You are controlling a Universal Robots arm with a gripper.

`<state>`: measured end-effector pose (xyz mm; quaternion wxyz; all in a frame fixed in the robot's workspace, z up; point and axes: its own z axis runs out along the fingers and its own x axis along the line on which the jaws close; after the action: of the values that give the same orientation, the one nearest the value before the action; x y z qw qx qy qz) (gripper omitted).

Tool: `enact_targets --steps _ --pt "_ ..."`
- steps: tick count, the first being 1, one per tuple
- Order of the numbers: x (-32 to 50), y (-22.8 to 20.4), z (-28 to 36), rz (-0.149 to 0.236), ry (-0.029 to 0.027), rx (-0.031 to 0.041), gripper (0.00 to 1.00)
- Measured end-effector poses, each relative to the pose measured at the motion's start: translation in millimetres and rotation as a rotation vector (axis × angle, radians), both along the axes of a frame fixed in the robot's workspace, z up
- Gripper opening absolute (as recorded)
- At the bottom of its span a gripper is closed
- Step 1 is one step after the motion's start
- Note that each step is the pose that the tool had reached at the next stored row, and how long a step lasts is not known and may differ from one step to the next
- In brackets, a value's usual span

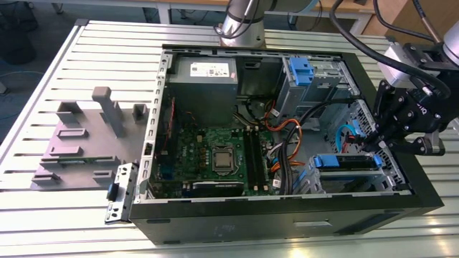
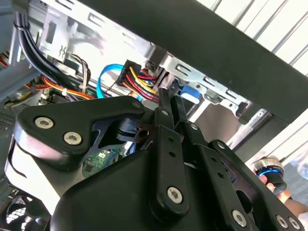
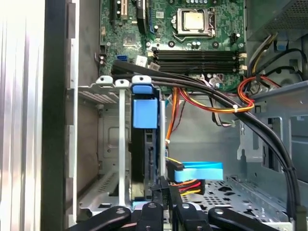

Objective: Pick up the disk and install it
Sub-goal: 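Insert the first disk wire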

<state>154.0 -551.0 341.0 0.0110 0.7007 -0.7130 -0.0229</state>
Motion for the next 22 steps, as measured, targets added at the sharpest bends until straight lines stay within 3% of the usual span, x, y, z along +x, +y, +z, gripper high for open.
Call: enact_targets --steps 5,15,22 --pt "-2.9 -6.5 -1.6 0.0 0.0 0.0005 0.17" --pt "-6.2 -7.3 -7.0 0.0 -0.0001 0.0004 0.17" --pt "-10.6 -11.2 -7.3 0.0 -0.0001 0.0004 0.17"
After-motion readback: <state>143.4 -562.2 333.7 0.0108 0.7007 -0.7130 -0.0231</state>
